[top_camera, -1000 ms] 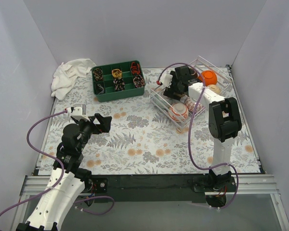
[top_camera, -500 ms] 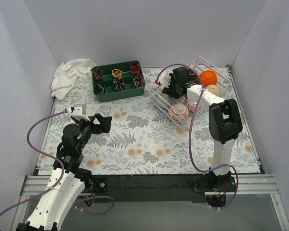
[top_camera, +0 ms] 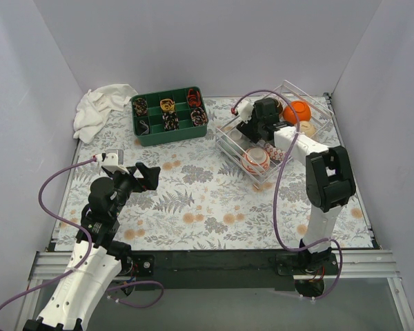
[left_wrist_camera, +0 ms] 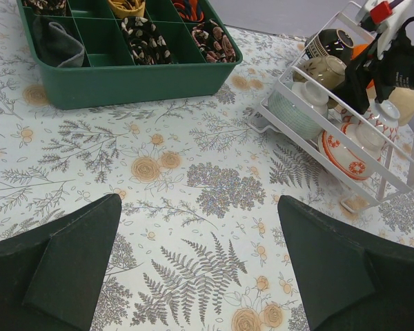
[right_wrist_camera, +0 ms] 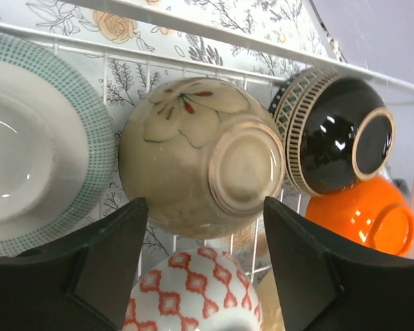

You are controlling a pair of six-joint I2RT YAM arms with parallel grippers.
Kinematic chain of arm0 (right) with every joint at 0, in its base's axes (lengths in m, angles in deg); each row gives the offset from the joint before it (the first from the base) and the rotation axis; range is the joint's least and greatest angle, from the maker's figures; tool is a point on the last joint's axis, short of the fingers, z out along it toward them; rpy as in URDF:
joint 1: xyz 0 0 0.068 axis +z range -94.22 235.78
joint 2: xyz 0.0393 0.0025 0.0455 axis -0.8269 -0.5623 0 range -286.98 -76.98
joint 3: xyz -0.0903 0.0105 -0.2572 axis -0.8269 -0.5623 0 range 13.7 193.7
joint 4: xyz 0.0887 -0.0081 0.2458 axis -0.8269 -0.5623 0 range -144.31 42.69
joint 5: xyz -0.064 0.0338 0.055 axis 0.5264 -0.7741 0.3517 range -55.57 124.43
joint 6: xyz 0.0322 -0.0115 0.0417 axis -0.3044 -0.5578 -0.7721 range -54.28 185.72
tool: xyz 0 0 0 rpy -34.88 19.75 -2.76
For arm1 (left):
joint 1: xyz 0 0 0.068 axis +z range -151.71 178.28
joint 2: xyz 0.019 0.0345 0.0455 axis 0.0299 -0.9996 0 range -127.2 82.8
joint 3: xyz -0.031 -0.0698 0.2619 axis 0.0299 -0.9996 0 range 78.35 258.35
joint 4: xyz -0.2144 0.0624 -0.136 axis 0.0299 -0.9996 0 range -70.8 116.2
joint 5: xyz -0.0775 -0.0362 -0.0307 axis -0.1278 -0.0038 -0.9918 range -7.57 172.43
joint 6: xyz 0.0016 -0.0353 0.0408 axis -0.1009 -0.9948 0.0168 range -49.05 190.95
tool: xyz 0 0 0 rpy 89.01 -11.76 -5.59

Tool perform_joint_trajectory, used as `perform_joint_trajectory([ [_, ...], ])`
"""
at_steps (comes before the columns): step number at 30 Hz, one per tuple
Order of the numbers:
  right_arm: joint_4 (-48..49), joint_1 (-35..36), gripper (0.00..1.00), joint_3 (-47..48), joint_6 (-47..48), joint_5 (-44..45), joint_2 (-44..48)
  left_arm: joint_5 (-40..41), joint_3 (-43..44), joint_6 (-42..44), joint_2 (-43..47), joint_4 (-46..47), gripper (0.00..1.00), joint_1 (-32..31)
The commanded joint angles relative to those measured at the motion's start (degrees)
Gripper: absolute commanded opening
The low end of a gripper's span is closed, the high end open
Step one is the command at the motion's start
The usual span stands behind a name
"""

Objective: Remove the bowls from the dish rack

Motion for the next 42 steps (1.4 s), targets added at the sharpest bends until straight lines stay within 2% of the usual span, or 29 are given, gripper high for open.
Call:
perform_joint_trajectory([
  [1,4.42,-0.87,0.79,-1.13,-9.54,-0.63,6.69,-0.86,-0.11,0.85,0.02,-0.28,0.98,-0.16],
  [4,4.51,-1.39,0.84,-2.09,-15.25,1.03,10.12,-1.12,-0.11,0.85,-0.24,-0.29,0.98,-0.16],
  [11,1.79,-3.06,0.88,-6.92,-30.10,10.08,16.37,-1.91,-0.02,0.94,-1.30,-0.02,0.98,-0.16],
  [17,-2.52,-5.96,0.88,-11.23,-38.11,7.37,19.19,-2.88,0.07,0.76,-1.56,0.07,0.98,-0.16],
  [29,-5.86,-6.40,0.92,-13.26,-43.04,9.74,16.64,-3.23,0.07,0.76,-1.83,0.24,0.98,-0.16],
  [42,-3.93,-10.79,0.85,-12.64,-45.85,6.13,13.74,-3.14,-0.02,0.85,-1.91,0.24,0.98,-0.07],
])
